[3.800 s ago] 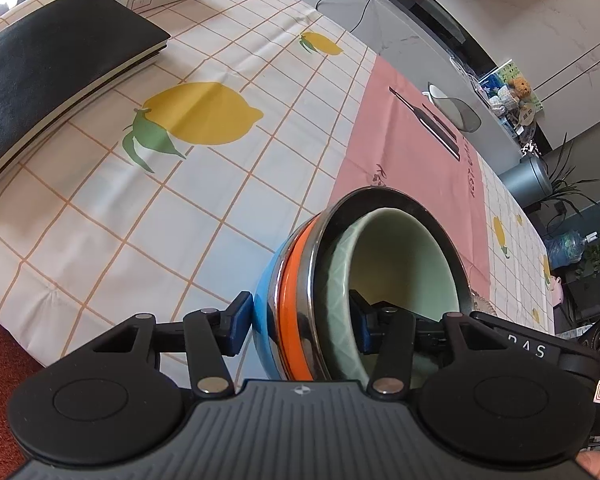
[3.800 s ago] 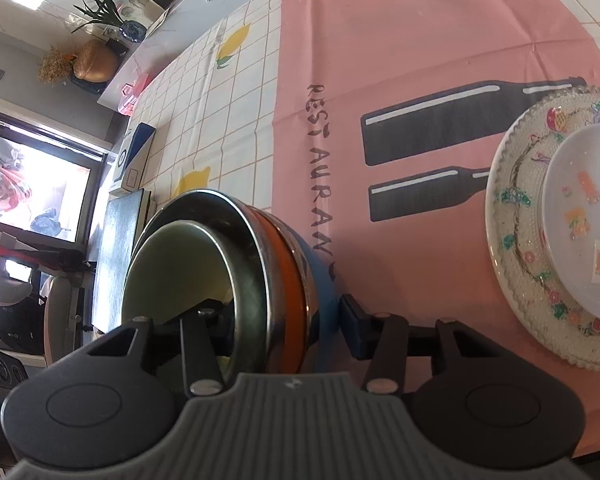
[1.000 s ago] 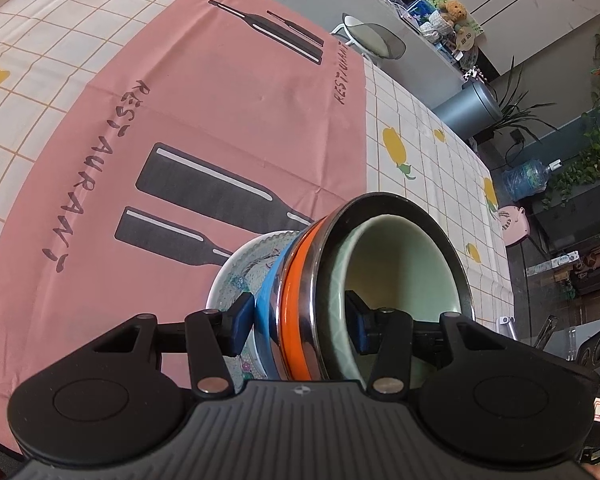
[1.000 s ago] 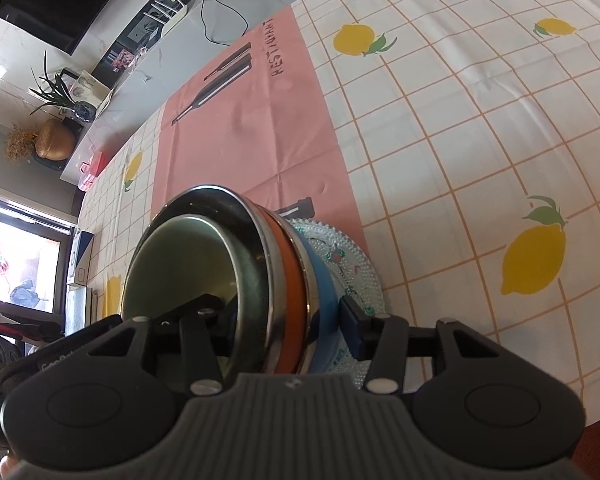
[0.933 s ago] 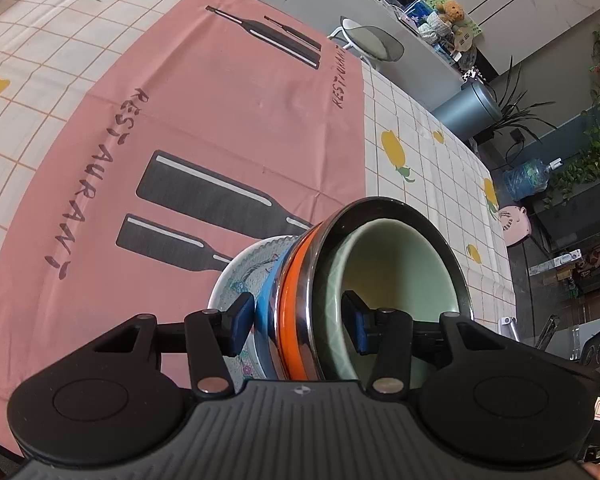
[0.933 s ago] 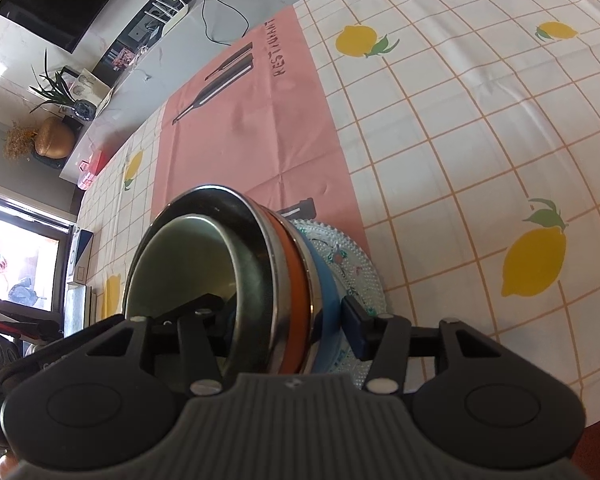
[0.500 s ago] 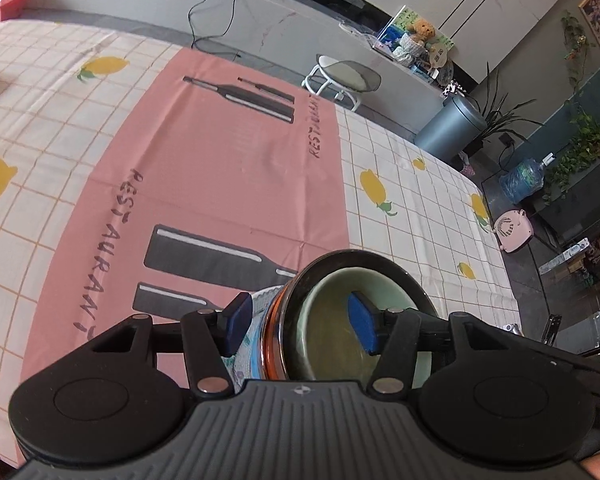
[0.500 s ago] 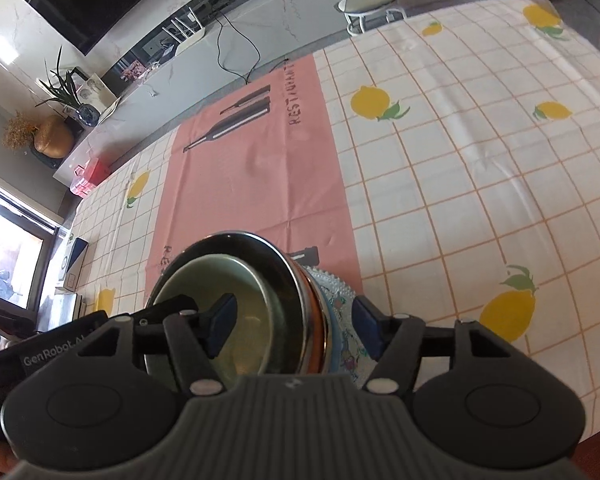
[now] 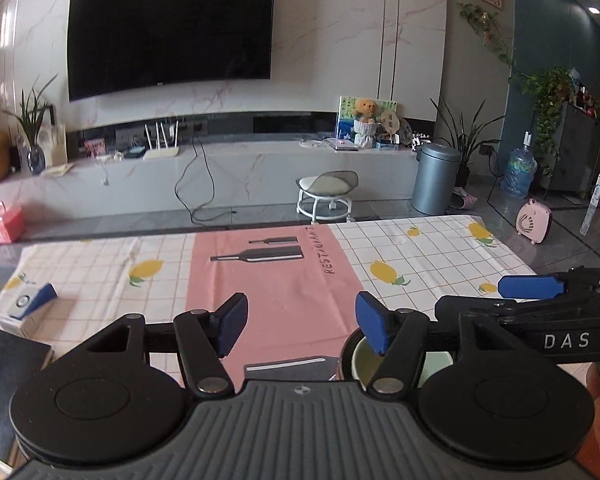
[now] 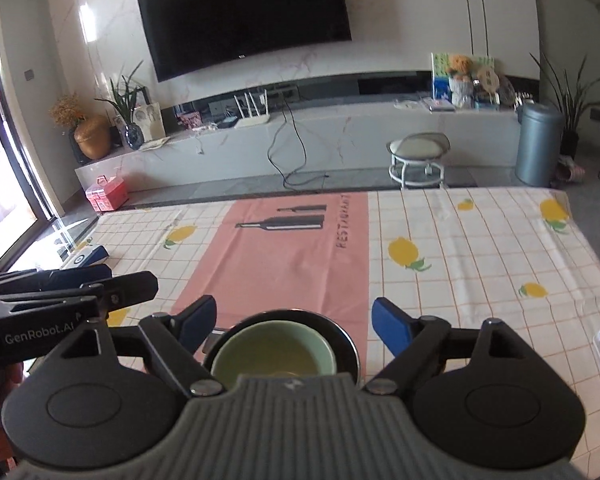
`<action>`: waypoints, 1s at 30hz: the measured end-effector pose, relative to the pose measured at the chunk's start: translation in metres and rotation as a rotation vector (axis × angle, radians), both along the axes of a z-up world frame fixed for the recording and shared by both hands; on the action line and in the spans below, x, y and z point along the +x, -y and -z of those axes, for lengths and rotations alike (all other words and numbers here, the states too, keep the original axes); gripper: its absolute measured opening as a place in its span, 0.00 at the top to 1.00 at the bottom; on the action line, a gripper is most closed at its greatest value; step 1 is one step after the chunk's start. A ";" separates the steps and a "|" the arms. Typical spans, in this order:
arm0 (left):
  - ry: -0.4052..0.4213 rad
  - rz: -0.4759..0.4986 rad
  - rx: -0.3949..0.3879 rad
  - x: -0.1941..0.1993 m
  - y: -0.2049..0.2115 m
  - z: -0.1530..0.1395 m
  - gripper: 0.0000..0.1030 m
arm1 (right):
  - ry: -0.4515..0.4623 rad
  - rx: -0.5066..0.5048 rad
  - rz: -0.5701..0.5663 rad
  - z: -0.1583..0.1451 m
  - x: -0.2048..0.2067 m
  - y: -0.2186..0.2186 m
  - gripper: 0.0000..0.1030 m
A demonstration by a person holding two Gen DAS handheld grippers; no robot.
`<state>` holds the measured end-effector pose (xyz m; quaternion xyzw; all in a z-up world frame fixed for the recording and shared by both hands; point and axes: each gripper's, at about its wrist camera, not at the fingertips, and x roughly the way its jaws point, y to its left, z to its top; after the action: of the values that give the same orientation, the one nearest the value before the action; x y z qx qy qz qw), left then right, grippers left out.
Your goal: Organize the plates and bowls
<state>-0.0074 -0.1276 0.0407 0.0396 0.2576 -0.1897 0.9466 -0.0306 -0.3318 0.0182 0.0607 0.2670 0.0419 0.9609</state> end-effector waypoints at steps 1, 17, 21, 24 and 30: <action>0.020 0.001 0.012 -0.005 -0.002 -0.002 0.28 | 0.014 -0.002 -0.007 -0.001 -0.005 -0.003 0.18; 0.007 -0.123 0.059 -0.066 -0.029 0.031 0.20 | 0.100 -0.073 0.039 0.027 -0.088 -0.052 0.08; -0.054 -0.181 0.056 -0.065 -0.032 0.049 0.20 | 0.083 -0.130 0.081 0.045 -0.094 -0.060 0.07; -0.090 -0.176 0.060 -0.065 -0.032 0.060 0.20 | 0.053 -0.122 0.111 0.055 -0.094 -0.060 0.07; -0.140 -0.173 0.086 -0.064 -0.029 0.079 0.20 | 0.031 -0.138 0.159 0.070 -0.098 -0.061 0.07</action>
<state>-0.0717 -0.0990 -0.0380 0.0444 0.3333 -0.0986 0.9366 -0.1283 -0.2713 -0.0519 0.0146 0.2488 -0.0522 0.9670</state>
